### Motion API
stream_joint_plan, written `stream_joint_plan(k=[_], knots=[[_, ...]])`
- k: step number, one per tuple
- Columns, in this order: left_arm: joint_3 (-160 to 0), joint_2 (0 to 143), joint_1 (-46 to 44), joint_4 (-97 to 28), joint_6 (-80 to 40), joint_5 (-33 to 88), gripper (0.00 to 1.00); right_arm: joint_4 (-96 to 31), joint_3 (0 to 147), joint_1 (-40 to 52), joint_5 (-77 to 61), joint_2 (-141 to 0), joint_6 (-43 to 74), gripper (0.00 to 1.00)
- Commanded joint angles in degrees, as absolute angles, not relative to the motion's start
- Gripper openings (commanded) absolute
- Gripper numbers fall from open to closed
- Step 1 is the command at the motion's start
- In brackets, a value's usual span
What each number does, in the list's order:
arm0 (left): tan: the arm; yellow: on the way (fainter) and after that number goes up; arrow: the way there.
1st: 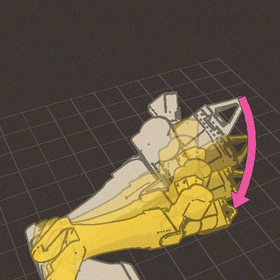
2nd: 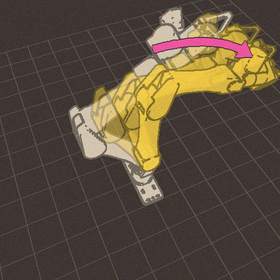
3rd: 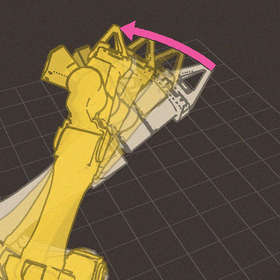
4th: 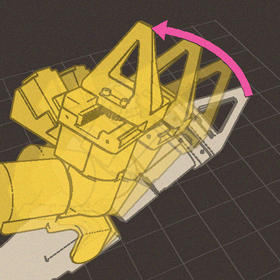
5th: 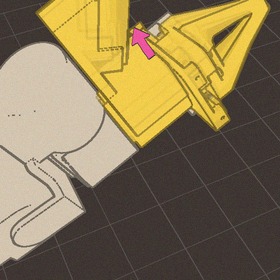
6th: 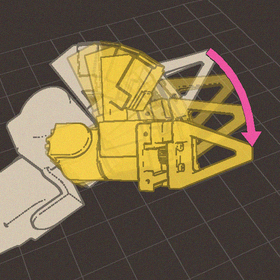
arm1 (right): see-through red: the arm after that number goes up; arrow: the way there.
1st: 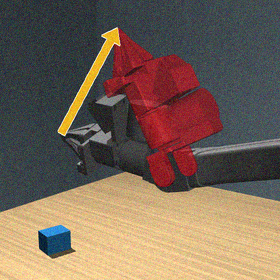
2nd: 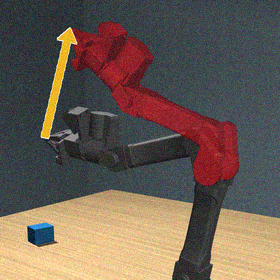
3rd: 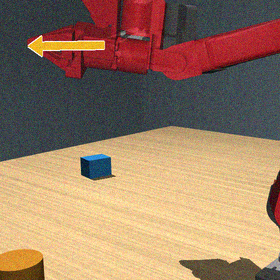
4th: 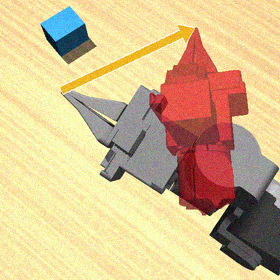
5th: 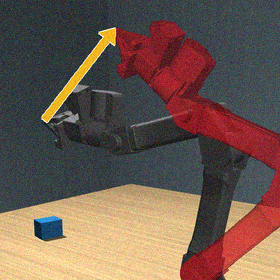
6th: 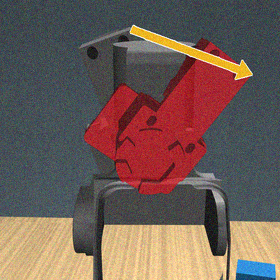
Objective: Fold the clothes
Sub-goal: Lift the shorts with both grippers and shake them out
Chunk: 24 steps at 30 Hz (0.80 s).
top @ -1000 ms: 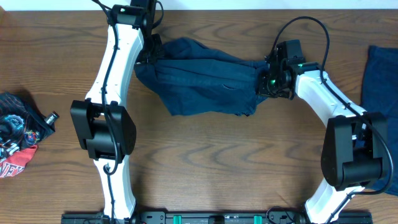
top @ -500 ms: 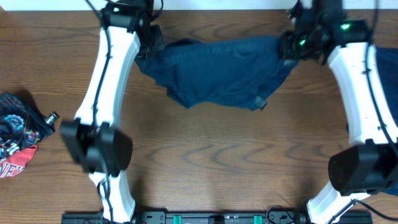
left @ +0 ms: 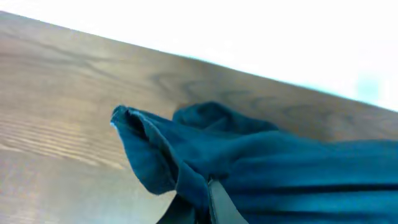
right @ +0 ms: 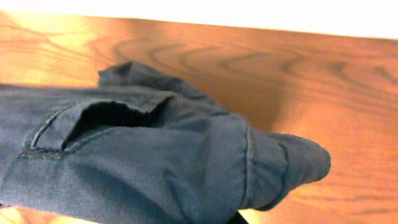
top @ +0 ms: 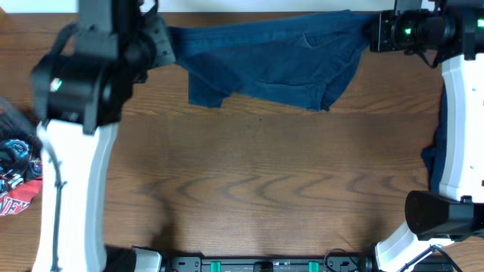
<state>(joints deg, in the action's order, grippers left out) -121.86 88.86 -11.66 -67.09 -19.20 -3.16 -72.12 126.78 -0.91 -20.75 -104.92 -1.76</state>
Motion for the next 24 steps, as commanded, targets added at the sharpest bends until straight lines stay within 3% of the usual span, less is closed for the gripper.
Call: stream_joint_plan(k=[1, 15, 24], knots=[[-122.61, 83.85, -8.45, -67.18, -17.58, -15.16, 0.06, -71.50, 132.31, -6.61, -12.21, -103.92, 0.01, 0.01], [-122.61, 72.75, -8.45, -64.97, -17.58, -16.21, 0.06, -83.64, 156.90, -7.57, -13.54, -102.91, 3.90, 0.01], [-125.95, 65.84, -8.45, -63.70, -16.05, -16.19, 0.06, -86.78, 158.67, -7.53, -13.98, -97.47, 7.49, 0.01]])
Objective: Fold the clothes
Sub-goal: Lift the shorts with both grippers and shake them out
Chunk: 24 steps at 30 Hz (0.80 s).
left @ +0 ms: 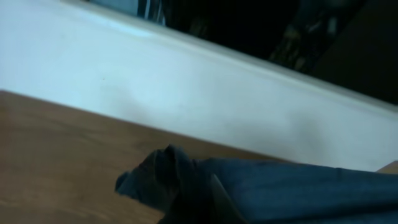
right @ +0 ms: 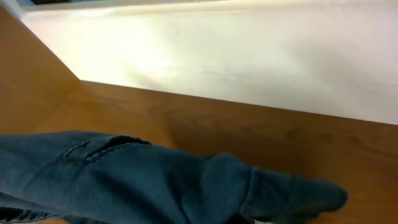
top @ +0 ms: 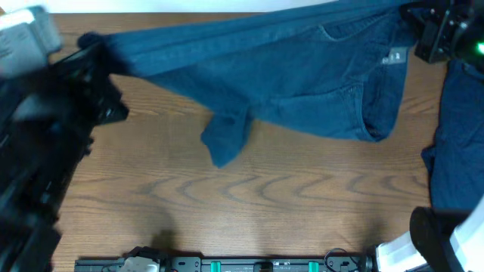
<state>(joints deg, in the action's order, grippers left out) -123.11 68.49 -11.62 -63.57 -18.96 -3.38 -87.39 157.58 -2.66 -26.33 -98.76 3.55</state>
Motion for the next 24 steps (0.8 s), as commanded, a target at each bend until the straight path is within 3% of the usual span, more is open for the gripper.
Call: stream_joint_plan(k=[1, 10, 24], knots=[[-126.74, 65.78, -8.45, -63.72, -15.73, -16.19, 0.06, -87.02, 158.67, -7.55, -13.93, -97.14, 8.16, 0.01], [-127.15, 74.59, -8.45, -63.61, -15.27, -16.19, 0.06, -90.02, 156.40, -7.53, -13.96, -102.19, 9.41, 0.01], [-127.15, 109.71, -8.45, -63.29, -15.27, -14.72, 0.06, -90.85, 154.76, -7.55, -13.52, -125.89, 9.34, 0.01]])
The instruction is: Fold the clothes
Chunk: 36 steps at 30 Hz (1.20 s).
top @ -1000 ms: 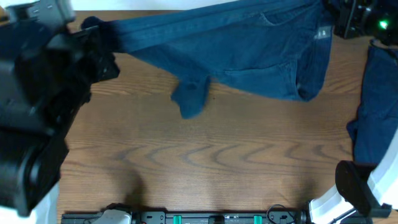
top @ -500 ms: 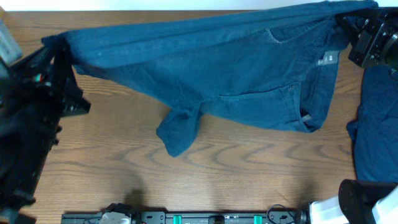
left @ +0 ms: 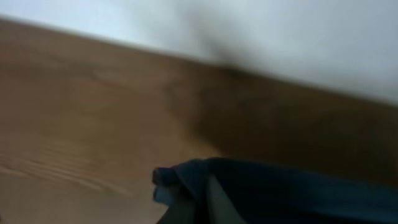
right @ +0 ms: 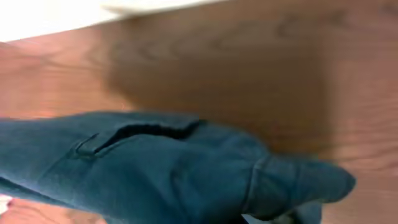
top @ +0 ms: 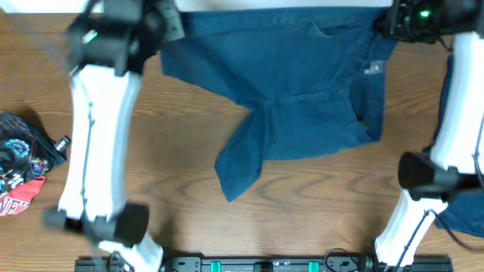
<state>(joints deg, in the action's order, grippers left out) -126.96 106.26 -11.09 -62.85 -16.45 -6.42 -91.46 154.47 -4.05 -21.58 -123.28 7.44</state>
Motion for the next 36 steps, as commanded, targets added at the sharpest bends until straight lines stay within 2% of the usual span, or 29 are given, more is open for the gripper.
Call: stream_joint_plan(k=[1, 9, 18, 26, 32, 36], knots=[[-127.15, 112.07, -8.45, -63.05, -15.27, -13.89, 0.06, -90.67, 154.76, -7.55, -13.52, -127.57, 9.32, 0.01], [-127.13, 124.03, -8.45, -59.77, -16.49, -9.19, 0.06, -88.92, 154.76, -7.99, -8.47, -137.25, 8.91, 0.01], [-127.11, 123.22, -8.45, -55.27, -16.53, -9.02, 0.06, -86.98, 154.82, -8.51, -4.89, -137.91, 8.12, 0.01], [-127.11, 111.63, -8.47, -54.85, -16.56, -11.44, 0.06, -84.93, 154.82, -9.10, -4.91, -130.67, 8.75, 0.01], [-127.11, 95.94, -8.82, -59.20, -15.20, -11.64, 0.06, -85.32, 154.82, -8.45, -4.86, -119.13, 8.71, 0.01], [-127.11, 85.03, -11.09, -62.81, -14.57, -15.86, 0.06, -87.20, 154.82, -7.75, -4.89, -110.56, 8.73, 0.01]])
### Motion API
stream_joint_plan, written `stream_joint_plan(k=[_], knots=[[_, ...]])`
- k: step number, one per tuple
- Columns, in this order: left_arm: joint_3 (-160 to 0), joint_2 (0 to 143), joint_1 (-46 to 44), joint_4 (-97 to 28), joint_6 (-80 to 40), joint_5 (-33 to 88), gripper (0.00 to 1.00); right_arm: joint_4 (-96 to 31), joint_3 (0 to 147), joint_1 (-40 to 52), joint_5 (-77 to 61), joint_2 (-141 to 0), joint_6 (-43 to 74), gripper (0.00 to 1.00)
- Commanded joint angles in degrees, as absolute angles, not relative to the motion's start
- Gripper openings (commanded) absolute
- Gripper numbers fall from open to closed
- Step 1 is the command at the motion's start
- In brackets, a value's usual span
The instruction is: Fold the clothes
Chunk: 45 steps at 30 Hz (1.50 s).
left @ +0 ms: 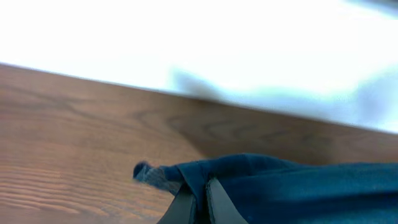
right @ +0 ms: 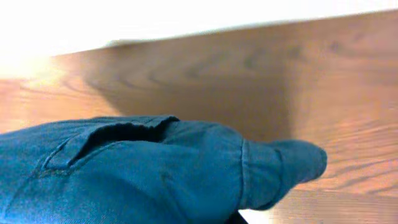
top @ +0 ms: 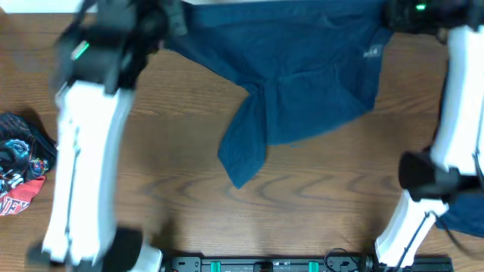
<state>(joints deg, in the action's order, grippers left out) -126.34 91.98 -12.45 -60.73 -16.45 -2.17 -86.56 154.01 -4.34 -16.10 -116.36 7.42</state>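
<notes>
A pair of dark blue denim shorts (top: 310, 83) is stretched along the table's far edge, one leg trailing toward the middle (top: 240, 159). My left gripper (top: 172, 23) holds its left corner; in the left wrist view the gripper (left: 199, 188) is shut on a fold of the blue cloth (left: 273, 186). My right gripper (top: 387, 17) holds the right corner by the waistband. In the right wrist view the waistband end and pocket (right: 186, 174) cover the fingers.
A crumpled red, black and blue printed garment (top: 19, 170) lies at the table's left edge. More dark blue cloth (top: 463, 215) shows behind the right arm's base at the right edge. A black equipment bar (top: 265, 264) runs along the front edge.
Both grippers still grip the shorts at the far edge. The shorts sit slightly farther back, and the trailing leg's tip has pulled a little away from the front.
The shorts were first held bunched and narrow along the far edge. Then the grippers stood wider apart, the left far out to the left, with the shorts spread between them. After that the shorts lay opened out with one leg trailing to mid-table, as they do now.
</notes>
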Motion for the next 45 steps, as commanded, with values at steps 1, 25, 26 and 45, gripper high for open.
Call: stream_joint_plan(k=[1, 25, 26, 45], knots=[[-127.11, 82.50, -12.03, -63.66, -14.44, -16.93, 0.06, -87.94, 154.82, -7.46, -4.82, -108.66, 8.71, 0.01], [-127.09, 69.30, -19.46, -68.10, -11.88, -19.25, 0.06, -97.27, 149.56, -5.93, -2.50, -85.19, 15.14, 0.01], [-127.09, 71.53, -19.46, -67.61, -11.53, -19.51, 0.06, -97.25, 148.31, -5.93, -2.15, -86.43, 15.44, 0.01], [-127.09, 127.37, -18.94, -56.86, -11.46, -19.77, 0.06, -85.30, 138.52, -6.20, -1.43, -127.98, 11.92, 0.01]])
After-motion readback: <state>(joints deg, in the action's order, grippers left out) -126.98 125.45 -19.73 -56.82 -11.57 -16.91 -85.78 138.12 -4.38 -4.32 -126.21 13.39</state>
